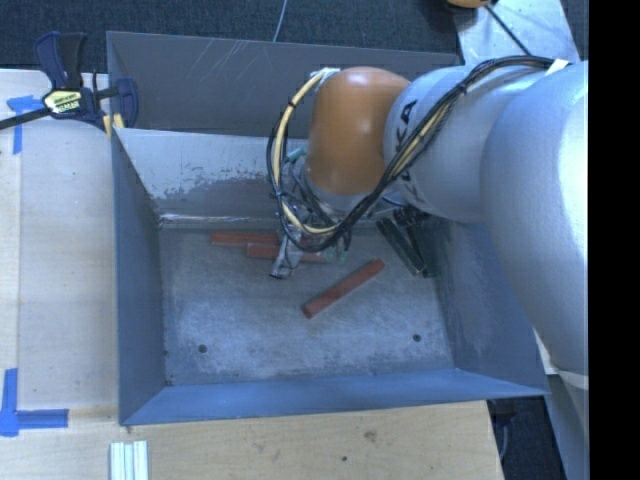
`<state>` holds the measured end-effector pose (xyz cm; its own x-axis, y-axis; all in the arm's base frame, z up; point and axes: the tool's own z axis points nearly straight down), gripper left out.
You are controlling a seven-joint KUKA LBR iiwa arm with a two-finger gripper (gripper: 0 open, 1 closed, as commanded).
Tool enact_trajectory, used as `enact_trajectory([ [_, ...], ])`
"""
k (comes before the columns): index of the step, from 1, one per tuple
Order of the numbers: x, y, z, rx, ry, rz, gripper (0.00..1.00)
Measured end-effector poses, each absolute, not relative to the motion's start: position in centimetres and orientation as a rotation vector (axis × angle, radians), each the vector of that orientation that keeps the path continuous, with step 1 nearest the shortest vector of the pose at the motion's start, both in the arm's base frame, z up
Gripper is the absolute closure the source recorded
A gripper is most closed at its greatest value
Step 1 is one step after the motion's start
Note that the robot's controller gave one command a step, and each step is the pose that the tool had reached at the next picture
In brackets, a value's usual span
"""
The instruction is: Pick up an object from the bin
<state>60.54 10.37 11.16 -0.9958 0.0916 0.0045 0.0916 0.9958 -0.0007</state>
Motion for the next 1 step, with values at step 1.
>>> enact_trajectory([
  [1, 59.12, 11.31, 23.52, -0.077, -3.143, 0.0, 1.0],
])
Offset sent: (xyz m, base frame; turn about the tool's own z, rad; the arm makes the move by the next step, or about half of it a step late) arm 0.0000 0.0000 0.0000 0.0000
